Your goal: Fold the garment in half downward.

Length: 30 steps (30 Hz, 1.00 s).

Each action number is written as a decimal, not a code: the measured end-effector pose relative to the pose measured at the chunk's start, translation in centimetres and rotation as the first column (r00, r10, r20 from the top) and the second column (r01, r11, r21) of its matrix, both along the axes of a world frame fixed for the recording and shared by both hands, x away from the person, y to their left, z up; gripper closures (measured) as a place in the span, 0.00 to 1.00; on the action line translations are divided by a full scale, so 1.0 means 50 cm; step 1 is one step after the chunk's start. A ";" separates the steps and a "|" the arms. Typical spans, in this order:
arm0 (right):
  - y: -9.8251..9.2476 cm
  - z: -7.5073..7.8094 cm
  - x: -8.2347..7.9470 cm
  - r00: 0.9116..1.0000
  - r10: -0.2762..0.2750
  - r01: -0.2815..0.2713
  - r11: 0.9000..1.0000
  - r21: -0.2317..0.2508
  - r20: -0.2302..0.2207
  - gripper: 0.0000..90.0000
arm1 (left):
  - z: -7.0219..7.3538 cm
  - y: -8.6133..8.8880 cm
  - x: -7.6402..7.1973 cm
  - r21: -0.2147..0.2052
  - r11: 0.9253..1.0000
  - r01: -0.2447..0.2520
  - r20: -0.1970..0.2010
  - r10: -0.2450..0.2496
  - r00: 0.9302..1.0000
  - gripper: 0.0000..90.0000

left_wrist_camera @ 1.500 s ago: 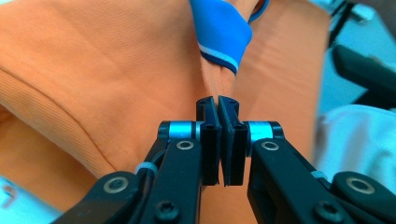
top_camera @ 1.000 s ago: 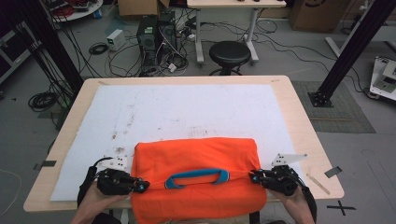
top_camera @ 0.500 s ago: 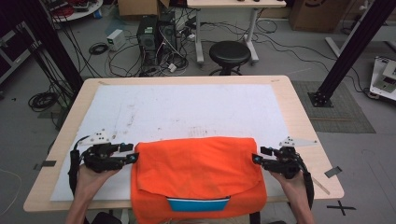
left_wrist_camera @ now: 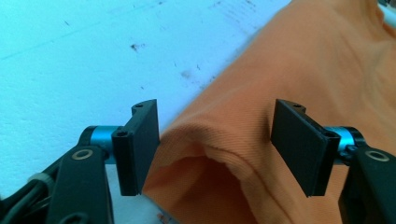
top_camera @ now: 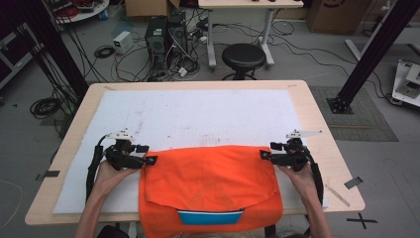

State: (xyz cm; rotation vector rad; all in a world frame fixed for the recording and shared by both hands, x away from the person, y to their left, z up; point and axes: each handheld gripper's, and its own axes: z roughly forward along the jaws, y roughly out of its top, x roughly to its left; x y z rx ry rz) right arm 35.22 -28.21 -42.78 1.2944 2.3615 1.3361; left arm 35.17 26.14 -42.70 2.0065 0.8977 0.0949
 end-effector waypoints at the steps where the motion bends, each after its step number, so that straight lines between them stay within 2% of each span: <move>1: 0.000 0.000 0.000 1.000 0.000 0.000 1.000 0.000 0.000 0.33 | -0.004 0.000 0.003 0.001 1.000 0.005 -0.007 -0.005 1.000 0.35; 4: 0.007 -0.012 0.008 0.999 0.023 -0.024 0.999 -0.042 -0.029 0.32 | -0.015 0.000 0.009 0.016 1.000 0.004 -0.023 -0.004 1.000 0.36; 5: 0.016 -0.021 0.011 0.999 0.023 -0.027 0.996 -0.083 -0.044 0.33 | -0.022 0.001 0.011 0.028 1.000 0.005 -0.024 -0.004 1.000 0.39; 6: 0.016 -0.021 0.011 0.999 0.023 -0.027 0.996 -0.083 -0.044 0.33 | -0.022 0.001 0.011 0.028 1.000 0.005 -0.024 -0.004 1.000 0.42; 7: 0.023 -0.028 0.014 0.999 0.016 -0.021 0.993 -0.114 -0.049 0.33 | -0.025 0.001 0.011 0.029 1.000 0.003 -0.026 -0.002 1.000 0.45; 8: 0.023 -0.028 0.014 0.999 0.016 -0.021 0.993 -0.114 -0.049 0.33 | -0.029 0.002 0.011 0.028 1.000 0.003 -0.026 -0.002 1.000 0.45; 9: 0.027 -0.033 0.015 0.999 0.014 -0.021 0.991 -0.130 -0.051 0.36 | -0.033 0.001 0.012 0.036 0.999 0.012 -0.038 -0.011 0.999 0.52; 13: 0.030 -0.034 0.011 0.999 0.008 -0.014 0.991 -0.131 -0.046 0.41 | -0.033 -0.006 0.010 0.064 0.998 0.012 -0.019 -0.011 1.000 0.60; 15: 0.031 -0.037 0.007 0.999 0.019 -0.024 0.992 -0.125 -0.045 0.51 | -0.033 -0.008 0.007 0.071 0.997 0.012 -0.014 -0.011 1.000 0.69; 16: 0.031 -0.037 0.007 0.999 0.019 -0.024 0.992 -0.125 -0.045 0.51 | -0.032 -0.008 0.007 0.079 0.997 0.012 -0.011 -0.011 1.000 0.69; 17: 0.031 -0.039 0.004 0.999 0.018 -0.022 0.992 -0.125 -0.031 0.60 | -0.032 -0.010 0.006 0.080 0.997 0.013 -0.020 -0.012 1.000 0.76; 18: 0.031 -0.039 0.004 0.999 0.018 -0.022 0.992 -0.125 -0.031 0.60 | -0.032 -0.010 0.006 0.080 0.997 0.013 -0.020 -0.012 1.000 0.79; 19: 0.032 -0.039 0.002 0.999 0.014 -0.019 0.993 -0.116 -0.042 0.64 | -0.032 -0.011 0.005 0.083 0.997 0.011 -0.021 -0.009 1.000 0.79; 20: 0.032 -0.041 0.002 0.999 0.020 -0.024 0.993 -0.113 -0.031 0.68 | -0.032 -0.012 0.004 0.082 0.997 0.003 -0.022 -0.002 1.000 0.81; 21: 0.035 -0.042 -0.002 0.999 0.018 -0.022 0.993 -0.115 -0.034 0.77 | -0.032 -0.013 0.003 0.080 0.997 -0.006 -0.025 0.008 1.000 0.84; 22: 0.035 -0.042 -0.002 0.999 0.018 -0.022 0.993 -0.115 -0.034 0.77 | -0.032 -0.014 0.003 0.077 0.997 -0.015 -0.026 0.018 1.000 0.84; 23: 0.039 -0.042 -0.002 0.999 0.015 -0.019 0.994 -0.111 -0.038 0.84 | -0.032 -0.014 0.002 0.080 0.997 -0.021 -0.026 0.024 0.999 0.85; 24: 0.039 -0.042 -0.002 0.999 0.015 -0.019 0.994 -0.111 -0.038 0.84 | -0.031 -0.016 0.001 0.083 0.996 -0.029 -0.023 0.031 0.999 0.85; 25: 0.044 -0.040 -0.002 1.000 0.011 -0.014 0.992 -0.126 -0.029 0.87 | -0.027 -0.022 -0.001 0.111 0.993 -0.037 -0.009 0.038 0.999 0.85; 30: 0.050 -0.037 0.006 1.000 -0.013 0.010 0.988 -0.154 -0.019 0.90 | -0.022 -0.031 0.006 0.138 0.988 -0.068 0.009 0.067 0.998 0.86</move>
